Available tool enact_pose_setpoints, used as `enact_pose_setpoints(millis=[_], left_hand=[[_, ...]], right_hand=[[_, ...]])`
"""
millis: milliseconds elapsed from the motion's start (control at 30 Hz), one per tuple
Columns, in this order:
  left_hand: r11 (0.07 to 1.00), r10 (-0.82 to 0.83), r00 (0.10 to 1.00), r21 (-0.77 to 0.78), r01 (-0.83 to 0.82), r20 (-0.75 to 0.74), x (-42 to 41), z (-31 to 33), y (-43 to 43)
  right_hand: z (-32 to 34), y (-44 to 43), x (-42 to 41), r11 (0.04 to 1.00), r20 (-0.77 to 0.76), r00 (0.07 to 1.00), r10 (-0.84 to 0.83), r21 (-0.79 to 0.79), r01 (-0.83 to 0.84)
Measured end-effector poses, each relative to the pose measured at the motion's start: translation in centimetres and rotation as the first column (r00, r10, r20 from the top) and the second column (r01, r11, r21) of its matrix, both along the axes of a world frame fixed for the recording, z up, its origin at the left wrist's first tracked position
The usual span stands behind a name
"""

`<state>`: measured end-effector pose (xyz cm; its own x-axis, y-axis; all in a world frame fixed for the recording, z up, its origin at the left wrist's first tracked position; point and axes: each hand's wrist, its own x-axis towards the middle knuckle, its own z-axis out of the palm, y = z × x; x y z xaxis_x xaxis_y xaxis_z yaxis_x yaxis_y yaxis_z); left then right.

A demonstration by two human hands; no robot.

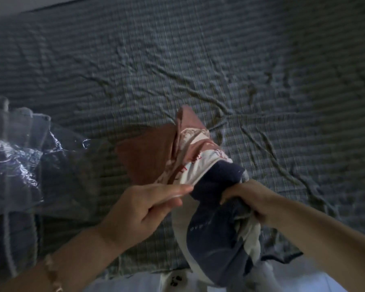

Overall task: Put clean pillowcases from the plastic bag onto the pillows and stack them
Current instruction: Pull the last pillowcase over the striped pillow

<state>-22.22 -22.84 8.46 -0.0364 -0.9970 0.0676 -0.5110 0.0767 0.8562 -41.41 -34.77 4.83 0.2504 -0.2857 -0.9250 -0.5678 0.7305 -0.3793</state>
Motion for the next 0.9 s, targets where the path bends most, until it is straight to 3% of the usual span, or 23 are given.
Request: enact_pose_setpoints(millis=[67, 133, 200, 300, 367, 433, 533, 600, 733, 900], left_hand=[[0.998, -0.032, 0.999, -0.061, 0.032, 0.004, -0.7, 0.0, 1.2], [0.999, -0.045, 0.999, 0.001, 0.045, 0.012, -0.6, -1.2, 2.9], [0.971, 0.061, 0.998, 0.231, -0.059, 0.0, -0.1, -2.7, 4.3], [0.805, 0.259, 0.957, 0.517, -0.29, 0.133, 0.0, -4.7, 4.3], [0.848, 0.129, 0.933, 0.45, -0.279, 0.337, -0.6, -5.1, 2.3], [0.883, 0.076, 0.906, 0.393, -0.255, 0.416, -1.6, -4.5, -0.4], [0.943, 0.029, 0.966, 0.314, -0.112, 0.258, -3.7, -3.8, -4.0], [0.978, -0.002, 0.949, 0.196, -0.064, 0.316, -5.3, -3.4, -5.9], [0.938, 0.108, 0.9, 0.257, -0.234, 0.423, -8.2, -2.5, -9.3], [0.966, 0.147, 0.967, 0.179, -0.186, 0.208, -10.8, -0.5, -9.4]], right_hand=[[-0.5, -0.7, -0.1, 0.995, -0.016, 0.995, -0.098, 0.003, 0.098], [-0.8, -1.4, -0.4, 0.976, -0.031, 0.976, -0.214, 0.035, 0.215], [-1.0, -1.7, -0.9, 0.954, -0.029, 0.955, -0.296, 0.045, 0.297], [-1.3, -1.6, -1.9, 0.927, -0.017, 0.928, -0.372, 0.047, 0.372], [-1.2, -1.5, -2.6, 0.919, -0.014, 0.92, -0.391, 0.042, 0.392], [-1.0, -1.6, -2.9, 0.918, -0.007, 0.918, -0.396, 0.033, 0.396], [-0.8, -1.5, -3.2, 0.933, -0.002, 0.933, -0.36, -0.01, 0.36], [-0.7, -0.9, -2.8, 0.956, -0.008, 0.957, -0.289, -0.047, 0.288], [-0.3, -0.5, -2.3, 0.977, -0.062, 0.979, -0.193, -0.107, 0.186], [-0.7, -0.5, -1.9, 0.985, -0.102, 0.991, -0.092, -0.158, 0.075]])
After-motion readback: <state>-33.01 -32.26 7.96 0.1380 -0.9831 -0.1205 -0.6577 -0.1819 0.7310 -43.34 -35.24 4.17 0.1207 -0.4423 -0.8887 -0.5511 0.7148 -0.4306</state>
